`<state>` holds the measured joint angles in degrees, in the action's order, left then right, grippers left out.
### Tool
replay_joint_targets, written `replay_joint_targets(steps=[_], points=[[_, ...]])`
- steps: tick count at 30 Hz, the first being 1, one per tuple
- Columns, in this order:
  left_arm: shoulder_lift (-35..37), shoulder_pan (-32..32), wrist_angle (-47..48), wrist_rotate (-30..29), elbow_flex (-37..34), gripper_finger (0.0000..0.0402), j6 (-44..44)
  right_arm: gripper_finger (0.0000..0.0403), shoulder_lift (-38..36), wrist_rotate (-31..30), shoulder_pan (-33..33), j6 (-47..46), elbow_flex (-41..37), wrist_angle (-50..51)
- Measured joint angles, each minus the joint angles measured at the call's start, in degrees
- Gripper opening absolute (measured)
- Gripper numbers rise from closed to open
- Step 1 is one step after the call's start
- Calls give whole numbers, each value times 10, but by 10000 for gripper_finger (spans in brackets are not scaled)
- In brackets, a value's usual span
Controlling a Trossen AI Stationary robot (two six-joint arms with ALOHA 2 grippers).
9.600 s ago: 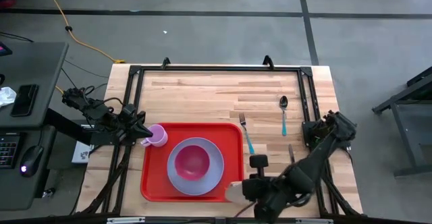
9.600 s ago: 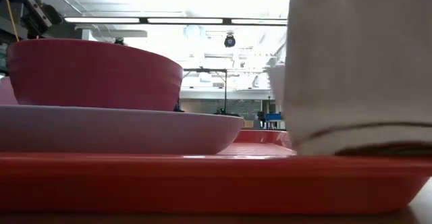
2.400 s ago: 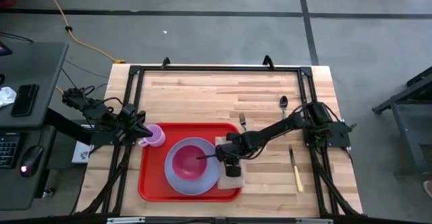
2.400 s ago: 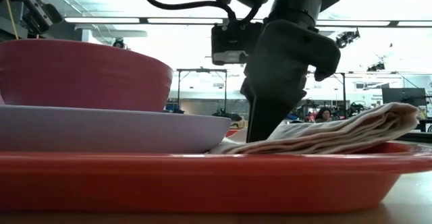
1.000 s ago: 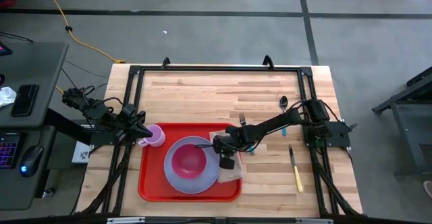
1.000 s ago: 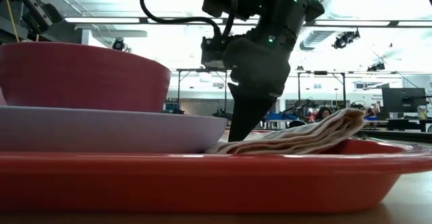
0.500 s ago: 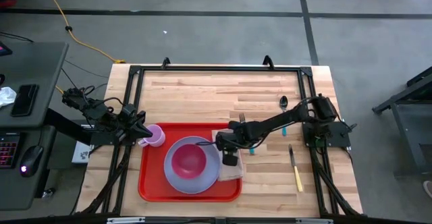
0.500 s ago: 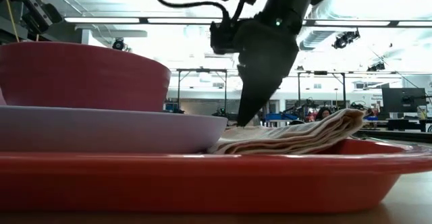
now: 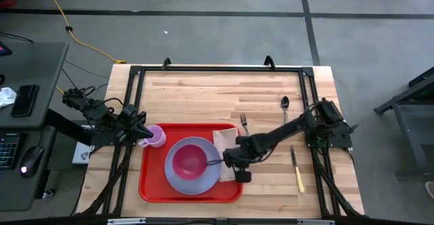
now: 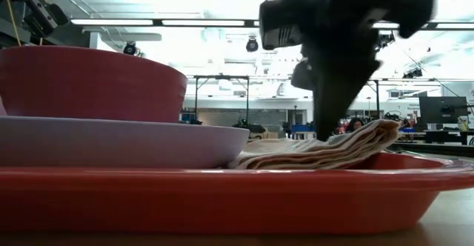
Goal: Set up tray
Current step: Put the brown table napkin to the right of the white plate on the red tray
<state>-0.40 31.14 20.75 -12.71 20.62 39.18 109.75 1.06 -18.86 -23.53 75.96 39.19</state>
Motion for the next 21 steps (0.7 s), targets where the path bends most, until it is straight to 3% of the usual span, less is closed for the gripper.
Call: replay_joint_targets(steps=[21], points=[[0,0,-1,-3,0,49,1,2,30,4,-30,-35,1,-48]])
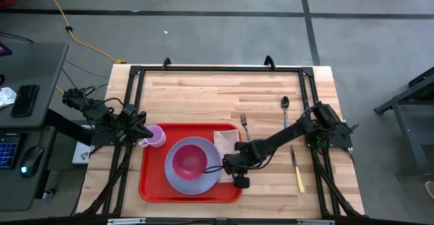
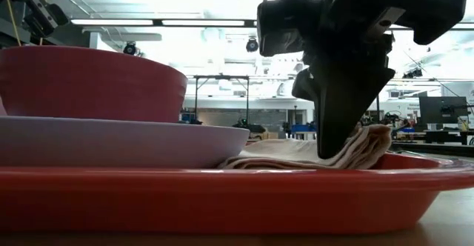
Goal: Set up tray
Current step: Put the brown table napkin to the right of the white plate on the red tray
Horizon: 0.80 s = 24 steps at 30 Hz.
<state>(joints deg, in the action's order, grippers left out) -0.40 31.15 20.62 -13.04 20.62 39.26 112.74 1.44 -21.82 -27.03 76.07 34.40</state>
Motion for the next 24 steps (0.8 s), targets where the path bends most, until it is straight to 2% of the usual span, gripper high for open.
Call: replay_joint_targets(steps=[24], points=[[0,0,-1,-2,0,49,0,1,29,26,-1,0,1,-56]])
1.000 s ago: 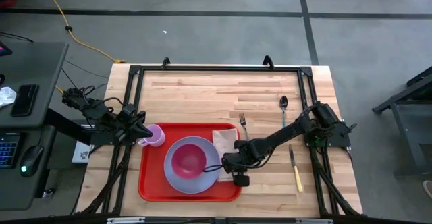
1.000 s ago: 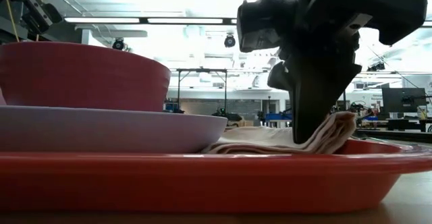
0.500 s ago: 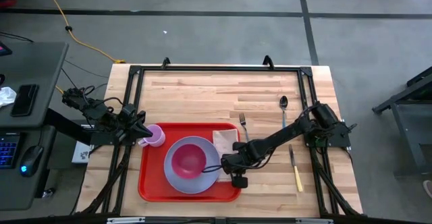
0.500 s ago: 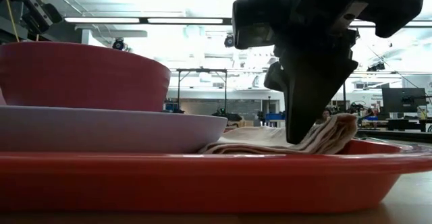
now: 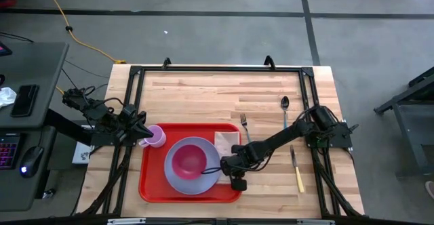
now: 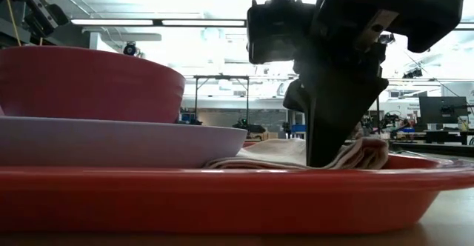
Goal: Set up tray
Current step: Put the brown table napkin to the right of the white plate on the red tray, then put the blue fork on top of the brown table napkin on the red tray
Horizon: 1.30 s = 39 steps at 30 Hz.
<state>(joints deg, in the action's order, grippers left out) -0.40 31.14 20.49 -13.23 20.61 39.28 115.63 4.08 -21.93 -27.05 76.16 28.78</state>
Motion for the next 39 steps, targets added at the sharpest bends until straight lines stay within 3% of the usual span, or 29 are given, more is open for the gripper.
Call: replay_joint_targets(steps=[16,29,39], points=[[0,0,0,0,0,49,0,4,-3,-1,0,5,-1,9],[0,0,0,1,0,49,0,4,-59,-37,9,9,-2,35],[0,0,0,3,0,49,0,2,-134,-127,21,-3,-2,134]])
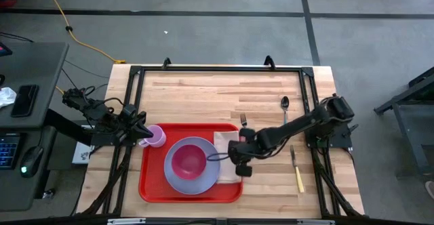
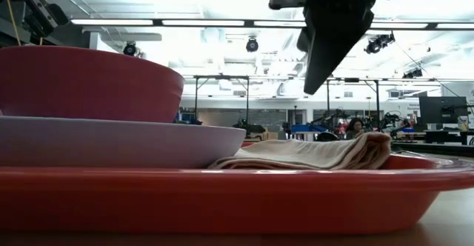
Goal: Set up tray
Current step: Put the blue fork on top of the brown table napkin on the red tray
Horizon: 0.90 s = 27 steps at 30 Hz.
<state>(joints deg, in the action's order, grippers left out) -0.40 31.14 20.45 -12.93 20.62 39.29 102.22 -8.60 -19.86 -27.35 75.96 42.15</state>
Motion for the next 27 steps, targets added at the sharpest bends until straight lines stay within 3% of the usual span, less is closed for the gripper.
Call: replay_joint_targets(steps=[12,27], points=[[0,0,3,-1,0,49,0,3,-77,-77,23,-99,0,191],[0,0,11,-3,0,49,0,2,-149,-187,23,-97,0,317]])
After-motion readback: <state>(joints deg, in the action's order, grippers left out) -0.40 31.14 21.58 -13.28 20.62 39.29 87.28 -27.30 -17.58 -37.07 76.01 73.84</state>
